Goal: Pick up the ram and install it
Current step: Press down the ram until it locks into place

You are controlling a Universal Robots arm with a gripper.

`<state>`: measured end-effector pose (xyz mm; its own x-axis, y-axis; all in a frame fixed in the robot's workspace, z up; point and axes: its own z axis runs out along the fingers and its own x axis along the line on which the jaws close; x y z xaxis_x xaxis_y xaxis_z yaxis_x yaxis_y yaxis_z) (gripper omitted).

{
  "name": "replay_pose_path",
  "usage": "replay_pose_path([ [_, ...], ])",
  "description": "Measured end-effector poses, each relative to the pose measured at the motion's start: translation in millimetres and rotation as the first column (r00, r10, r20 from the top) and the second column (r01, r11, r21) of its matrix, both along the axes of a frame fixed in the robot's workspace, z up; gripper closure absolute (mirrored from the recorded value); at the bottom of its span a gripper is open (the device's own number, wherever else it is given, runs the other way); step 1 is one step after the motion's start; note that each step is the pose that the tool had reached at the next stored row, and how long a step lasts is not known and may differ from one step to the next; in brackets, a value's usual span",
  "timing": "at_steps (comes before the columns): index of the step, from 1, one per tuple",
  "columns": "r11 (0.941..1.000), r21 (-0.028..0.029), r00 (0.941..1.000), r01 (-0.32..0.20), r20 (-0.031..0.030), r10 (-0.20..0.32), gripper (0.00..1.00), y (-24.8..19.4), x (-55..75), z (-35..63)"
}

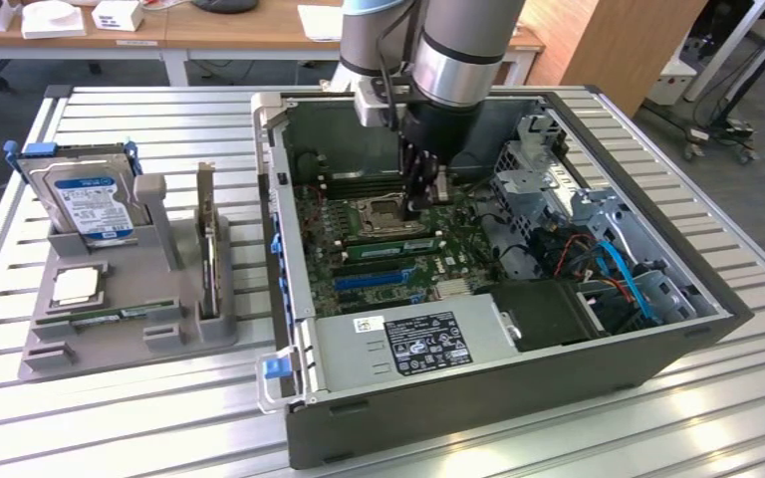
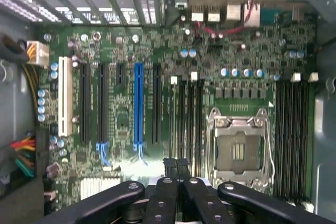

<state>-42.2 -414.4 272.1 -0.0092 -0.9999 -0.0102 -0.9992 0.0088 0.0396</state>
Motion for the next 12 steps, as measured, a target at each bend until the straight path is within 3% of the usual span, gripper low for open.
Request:
replay_pose_path([
  [12,1.0000,0.0000,1.0000,0.000,-0.0001,0.000,0.90,0.0,2.6,0.0],
])
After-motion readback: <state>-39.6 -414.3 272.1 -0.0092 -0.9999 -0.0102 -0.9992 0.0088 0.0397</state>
